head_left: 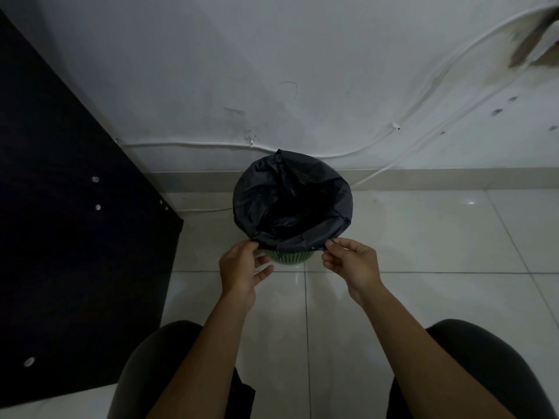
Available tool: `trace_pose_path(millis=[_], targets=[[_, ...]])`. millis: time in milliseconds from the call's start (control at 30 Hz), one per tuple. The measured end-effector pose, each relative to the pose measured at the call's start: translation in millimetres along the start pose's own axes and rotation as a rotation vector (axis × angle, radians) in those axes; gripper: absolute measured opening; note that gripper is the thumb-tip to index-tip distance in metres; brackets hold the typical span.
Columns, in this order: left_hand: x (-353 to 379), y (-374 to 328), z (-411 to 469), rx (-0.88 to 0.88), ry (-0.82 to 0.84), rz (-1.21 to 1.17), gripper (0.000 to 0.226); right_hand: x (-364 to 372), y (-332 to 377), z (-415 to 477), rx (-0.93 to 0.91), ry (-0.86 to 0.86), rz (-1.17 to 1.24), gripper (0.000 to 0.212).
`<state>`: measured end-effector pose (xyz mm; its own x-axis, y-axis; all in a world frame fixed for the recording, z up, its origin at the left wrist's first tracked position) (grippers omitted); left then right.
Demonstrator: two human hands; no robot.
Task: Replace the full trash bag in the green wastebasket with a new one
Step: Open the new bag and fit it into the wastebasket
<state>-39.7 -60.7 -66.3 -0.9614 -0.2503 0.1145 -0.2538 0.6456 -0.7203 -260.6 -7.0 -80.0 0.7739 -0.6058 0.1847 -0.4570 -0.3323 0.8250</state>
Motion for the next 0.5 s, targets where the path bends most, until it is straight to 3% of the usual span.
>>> trace_pose_path(millis=[167, 267, 400, 500], targets=[[7.1, -4.4, 1.8, 0.023, 0.000, 0.050, 0.047, 0.2, 4.1, -2.5, -0.047, -0.055, -0.057, 0.016], [14.3, -6.1, 1.1, 0.043, 0.035, 0.014, 0.038, 0.3, 4.0, -2.6, 0.026, -0.037, 0.062, 0.020], [16.1, -3.6, 0.7, 0.009, 0.066, -0.055, 0.021, 2.7, -3.7, -3.6, 0.154, -0.021, 0.260, 0.009], [15.1, -0.7, 0.4, 0.002, 0.059, -0.048, 0.020, 4.7, -2.8, -3.0, 0.145, -0.021, 0.325, 0.004]])
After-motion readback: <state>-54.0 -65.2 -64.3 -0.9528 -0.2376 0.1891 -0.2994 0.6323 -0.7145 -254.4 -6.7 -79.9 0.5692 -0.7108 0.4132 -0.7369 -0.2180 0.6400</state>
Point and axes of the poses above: each hand's wrist, its own z-axis towards the middle knuckle, its own x-axis out of the palm, y = z × x, the point moved 6 cm from there along z, towards the middle knuckle, and after that the axes turned 2 degrees about -x, right-handed, at the moved point
